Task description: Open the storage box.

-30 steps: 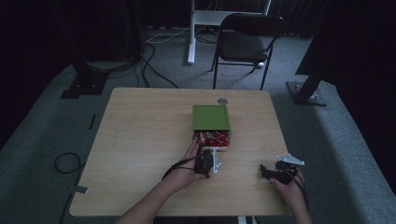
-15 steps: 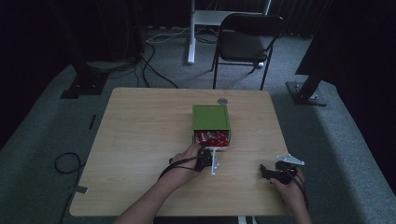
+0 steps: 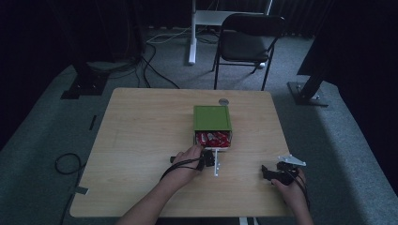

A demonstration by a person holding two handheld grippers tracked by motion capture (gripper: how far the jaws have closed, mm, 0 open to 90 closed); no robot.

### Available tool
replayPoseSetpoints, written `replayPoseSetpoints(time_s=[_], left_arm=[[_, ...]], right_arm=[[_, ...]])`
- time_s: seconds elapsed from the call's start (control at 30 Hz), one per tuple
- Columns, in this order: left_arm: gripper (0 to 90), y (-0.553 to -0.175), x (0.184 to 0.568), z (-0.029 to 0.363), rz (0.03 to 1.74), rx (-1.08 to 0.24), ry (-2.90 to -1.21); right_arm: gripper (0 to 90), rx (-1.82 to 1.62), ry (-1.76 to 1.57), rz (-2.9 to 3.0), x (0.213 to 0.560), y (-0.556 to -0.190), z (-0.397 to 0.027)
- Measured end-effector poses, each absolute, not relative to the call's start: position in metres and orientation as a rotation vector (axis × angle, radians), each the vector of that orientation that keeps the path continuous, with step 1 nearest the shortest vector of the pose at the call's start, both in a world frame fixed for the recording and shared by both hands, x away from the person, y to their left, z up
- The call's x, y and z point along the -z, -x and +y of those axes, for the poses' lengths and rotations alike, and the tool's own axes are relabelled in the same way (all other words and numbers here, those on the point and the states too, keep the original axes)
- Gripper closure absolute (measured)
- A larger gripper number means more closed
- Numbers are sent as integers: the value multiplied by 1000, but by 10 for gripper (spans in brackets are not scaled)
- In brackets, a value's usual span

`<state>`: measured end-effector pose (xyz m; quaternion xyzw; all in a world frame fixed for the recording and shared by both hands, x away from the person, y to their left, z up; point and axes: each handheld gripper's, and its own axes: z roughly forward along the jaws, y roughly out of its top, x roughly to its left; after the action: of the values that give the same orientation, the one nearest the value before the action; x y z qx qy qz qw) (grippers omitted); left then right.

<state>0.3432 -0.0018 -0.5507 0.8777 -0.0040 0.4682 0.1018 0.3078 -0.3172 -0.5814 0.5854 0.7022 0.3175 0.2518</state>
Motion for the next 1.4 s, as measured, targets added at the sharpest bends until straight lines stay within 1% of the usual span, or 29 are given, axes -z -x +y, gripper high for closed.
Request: replayPoseSetpoints(time_s=[0.13,0.37,0.63,1.17,1.4], left_arm=[[722,-344,549,-2,-2,-1364,-2603],[726,-342,549,-3,-15,-1382,-2609],[725,-338,548,-4,-10,-1370,-2614],[724,-324,546,-4,-1,-1350,-2620],[724,-312,546,-3,-4,-1349,-2619]], right_arm=[[108,-864,-1593,1910,581,-308,-317],[108,-863,-1592,1910,581,-308,-317],[108,-864,-1593,1910,581,-308,-317],[108,-864,-1594,1909,581,-308,-317],[108,-864,-1594,1909,581,-308,-317]])
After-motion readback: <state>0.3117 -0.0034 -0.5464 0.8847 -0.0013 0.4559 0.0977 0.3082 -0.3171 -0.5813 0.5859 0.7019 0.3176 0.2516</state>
